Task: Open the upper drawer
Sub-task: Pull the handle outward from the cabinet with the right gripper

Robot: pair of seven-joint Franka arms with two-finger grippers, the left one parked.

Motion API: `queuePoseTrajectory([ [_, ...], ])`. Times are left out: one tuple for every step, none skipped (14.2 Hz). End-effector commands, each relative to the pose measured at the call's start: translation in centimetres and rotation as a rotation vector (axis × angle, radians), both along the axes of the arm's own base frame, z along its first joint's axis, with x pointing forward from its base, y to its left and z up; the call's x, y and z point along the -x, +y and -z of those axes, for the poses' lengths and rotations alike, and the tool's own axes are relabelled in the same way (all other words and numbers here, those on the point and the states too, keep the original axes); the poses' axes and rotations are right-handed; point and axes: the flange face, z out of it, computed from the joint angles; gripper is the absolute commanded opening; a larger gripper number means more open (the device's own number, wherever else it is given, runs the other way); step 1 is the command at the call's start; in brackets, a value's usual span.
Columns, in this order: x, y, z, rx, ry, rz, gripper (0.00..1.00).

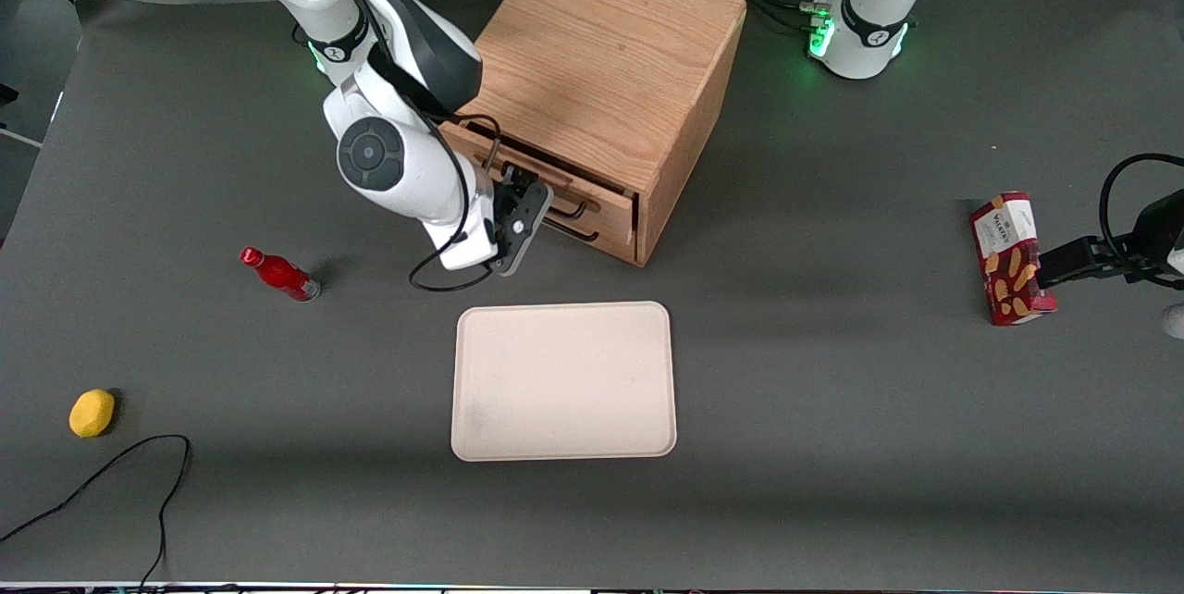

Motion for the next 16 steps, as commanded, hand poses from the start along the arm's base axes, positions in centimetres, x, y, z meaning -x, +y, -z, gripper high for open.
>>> queuePoseTrajectory([
  [-2.7, -1.4, -0.2, -0.018, -0.037, -0.008, 1.00],
  [-3.4, -2.4, -0.3, -0.017, -0.041, 0.011, 1.00],
  [-3.9, -2.7, -0.6, -0.019, -0.048, 0.017, 1.00],
  [-4.5, -3.1, -1.1, -0.022, -0.061, 0.027, 1.00],
  [-5.4, -4.1, -1.1, -0.019, -0.067, 0.047, 1.00],
  [-6.0, -4.8, -1.2, -0.018, -0.077, 0.059, 1.00],
  [-6.6, -5.1, -1.6, -0.020, -0.087, 0.066, 1.00],
  [-7.4, -5.9, -1.5, -0.021, -0.095, 0.073, 1.00],
  [-8.0, -6.5, -1.7, -0.022, -0.107, 0.084, 1.00],
  [-8.7, -6.9, -2.0, -0.032, -0.137, 0.100, 1.00],
  [-9.4, -7.6, -2.1, -0.040, -0.169, 0.125, 1.00],
  [-9.9, -8.0, -2.2, -0.046, -0.193, 0.139, 1.00],
  [-10.5, -8.8, -2.1, -0.046, -0.207, 0.157, 1.00],
  [-11.0, -9.7, -2.0, -0.044, -0.218, 0.175, 1.00],
  [-11.4, -10.0, -1.7, -0.045, -0.224, 0.180, 1.00],
  [-11.8, -10.5, -1.9, -0.044, -0.233, 0.190, 1.00],
])
